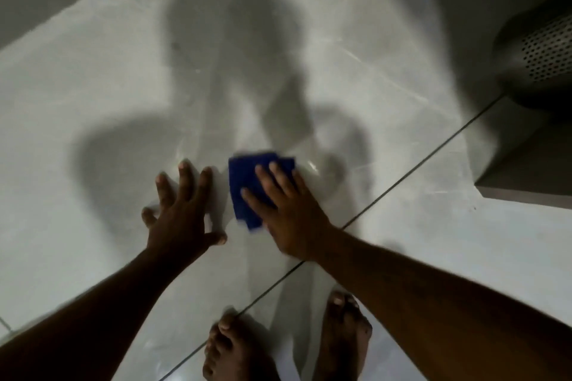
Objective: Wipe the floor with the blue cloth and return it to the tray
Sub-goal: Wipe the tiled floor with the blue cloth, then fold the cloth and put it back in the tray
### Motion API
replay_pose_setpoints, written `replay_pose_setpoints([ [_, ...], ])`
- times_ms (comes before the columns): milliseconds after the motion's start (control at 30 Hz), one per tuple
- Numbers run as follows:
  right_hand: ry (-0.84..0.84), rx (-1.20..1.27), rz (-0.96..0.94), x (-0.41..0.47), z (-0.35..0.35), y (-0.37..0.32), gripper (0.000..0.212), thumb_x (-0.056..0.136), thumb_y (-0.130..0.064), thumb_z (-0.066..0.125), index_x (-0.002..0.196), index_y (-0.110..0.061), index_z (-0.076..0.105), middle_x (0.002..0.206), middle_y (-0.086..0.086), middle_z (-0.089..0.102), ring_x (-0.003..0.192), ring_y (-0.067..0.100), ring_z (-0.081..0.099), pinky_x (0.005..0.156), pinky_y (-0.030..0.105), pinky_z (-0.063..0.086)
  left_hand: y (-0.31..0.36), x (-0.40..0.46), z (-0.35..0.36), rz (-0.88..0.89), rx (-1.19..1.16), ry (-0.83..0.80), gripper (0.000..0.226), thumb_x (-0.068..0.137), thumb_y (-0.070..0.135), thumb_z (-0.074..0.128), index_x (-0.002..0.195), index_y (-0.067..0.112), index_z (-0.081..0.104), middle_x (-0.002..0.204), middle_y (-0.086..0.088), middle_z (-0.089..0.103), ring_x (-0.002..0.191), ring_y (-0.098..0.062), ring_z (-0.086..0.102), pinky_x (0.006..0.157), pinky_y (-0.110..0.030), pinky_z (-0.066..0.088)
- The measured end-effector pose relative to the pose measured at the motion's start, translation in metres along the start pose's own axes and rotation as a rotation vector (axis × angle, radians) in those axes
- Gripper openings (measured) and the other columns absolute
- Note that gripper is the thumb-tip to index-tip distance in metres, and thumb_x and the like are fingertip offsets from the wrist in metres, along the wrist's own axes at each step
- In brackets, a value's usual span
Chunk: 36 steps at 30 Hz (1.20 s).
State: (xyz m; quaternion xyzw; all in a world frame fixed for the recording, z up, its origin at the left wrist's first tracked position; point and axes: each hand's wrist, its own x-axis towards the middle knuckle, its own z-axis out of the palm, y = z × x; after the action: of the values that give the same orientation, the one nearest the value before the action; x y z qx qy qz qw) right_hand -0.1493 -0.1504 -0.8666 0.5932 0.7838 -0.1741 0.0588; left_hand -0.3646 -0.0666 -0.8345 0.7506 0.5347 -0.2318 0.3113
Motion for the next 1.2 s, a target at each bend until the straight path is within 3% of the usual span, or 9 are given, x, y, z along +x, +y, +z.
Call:
replay_pose_setpoints([
  [133,-0.068,-0.125,-0.204,-0.08,-0.006,0.08,0.069,0.083,-0.031,0.063,0.149,-0.025,0.04,0.156,0.02,0.036,0.142,0.046,0.033,0.109,0.064,0.035,-0.001,0.0,0.002,0.002,-0.023,0.019,0.134,0.058,0.053,0.085,0.148,0.043,-0.013,0.16,-0.001,-0.028,0.144,-0.044,-0.023,0.101,-0.08,0.022],
  [267,0.053,-0.075,0.382,-0.02,-0.032,0.143,0.072,0.088,-0.034,0.059,0.153,-0.02,0.03,0.16,0.024,0.026,0.143,0.05,0.028,0.108,0.061,0.036,-0.003,0.004,0.006,0.009,-0.006,0.007,0.135,0.058,0.054,0.085,0.148,0.043,-0.015,0.16,0.0,-0.028,0.144,-0.045,-0.023,0.098,-0.08,0.024],
  [367,0.133,0.129,0.653,0.037,-0.04,0.097,0.07,0.088,-0.025,0.055,0.153,-0.018,0.029,0.161,0.024,0.021,0.146,0.049,0.02,0.113,0.059,0.026,-0.002,0.004,0.005,-0.011,-0.004,0.009,0.135,0.058,0.053,0.085,0.148,0.042,-0.014,0.16,0.0,-0.028,0.144,-0.045,-0.022,0.099,-0.08,0.024],
  [467,0.109,0.238,0.398,0.013,-0.024,0.014,0.063,0.082,-0.013,0.059,0.144,-0.015,0.048,0.154,0.025,0.037,0.141,0.05,0.031,0.111,0.059,0.029,0.007,0.002,-0.001,-0.053,0.015,-0.029,0.133,0.061,0.05,0.085,0.15,0.039,-0.014,0.16,-0.001,-0.029,0.145,-0.044,-0.021,0.102,-0.081,0.018],
  [633,-0.376,0.763,0.511,-0.059,-0.05,-0.061,0.048,0.093,-0.006,0.054,0.14,-0.013,0.05,0.146,0.017,0.05,0.138,0.036,0.042,0.112,0.041,0.039,0.042,-0.034,-0.036,-0.119,0.105,-0.06,0.112,0.079,0.054,0.068,0.151,0.032,-0.015,0.164,-0.01,-0.012,0.148,-0.041,-0.012,0.108,-0.077,0.008],
  [767,-0.287,0.945,0.763,-0.083,-0.167,-0.079,0.05,0.098,-0.013,0.053,0.146,-0.022,0.044,0.142,0.011,0.057,0.128,0.024,0.056,0.105,0.026,0.044,0.082,-0.119,-0.102,-0.171,-0.069,-0.05,0.08,0.094,0.056,0.041,0.154,0.018,0.003,0.164,-0.014,0.009,0.15,-0.038,0.003,0.115,-0.065,0.01],
  [933,-0.007,1.007,0.732,-0.13,-0.401,-0.134,0.049,0.1,-0.018,0.052,0.147,-0.025,0.041,0.135,0.004,0.064,0.117,0.018,0.063,0.092,0.017,0.047,0.157,-0.28,-0.259,-0.302,-1.066,-0.195,0.08,0.088,0.069,0.022,0.108,0.008,0.07,0.106,-0.011,0.066,0.104,-0.026,0.058,0.09,-0.034,0.04],
  [1067,0.118,0.95,0.587,-0.179,-0.574,-0.177,0.055,0.103,-0.014,0.043,0.155,-0.019,0.025,0.16,0.002,0.033,0.146,0.016,0.034,0.119,0.033,0.033,0.203,-0.404,-0.388,-0.129,-1.476,-0.267,0.072,0.076,0.073,0.044,0.112,0.017,0.071,0.11,-0.009,0.075,0.105,-0.022,0.068,0.098,-0.037,0.048],
  [1200,0.15,0.769,0.394,-0.221,-0.706,-0.202,0.072,0.098,-0.022,0.051,0.157,-0.014,0.01,0.165,0.007,0.02,0.151,0.02,0.02,0.123,0.038,0.024,0.225,-0.494,-0.494,0.116,-1.56,-0.169,0.047,0.087,0.035,0.065,0.125,0.008,0.063,0.117,-0.018,0.072,0.111,-0.032,0.067,0.095,-0.042,0.053],
])
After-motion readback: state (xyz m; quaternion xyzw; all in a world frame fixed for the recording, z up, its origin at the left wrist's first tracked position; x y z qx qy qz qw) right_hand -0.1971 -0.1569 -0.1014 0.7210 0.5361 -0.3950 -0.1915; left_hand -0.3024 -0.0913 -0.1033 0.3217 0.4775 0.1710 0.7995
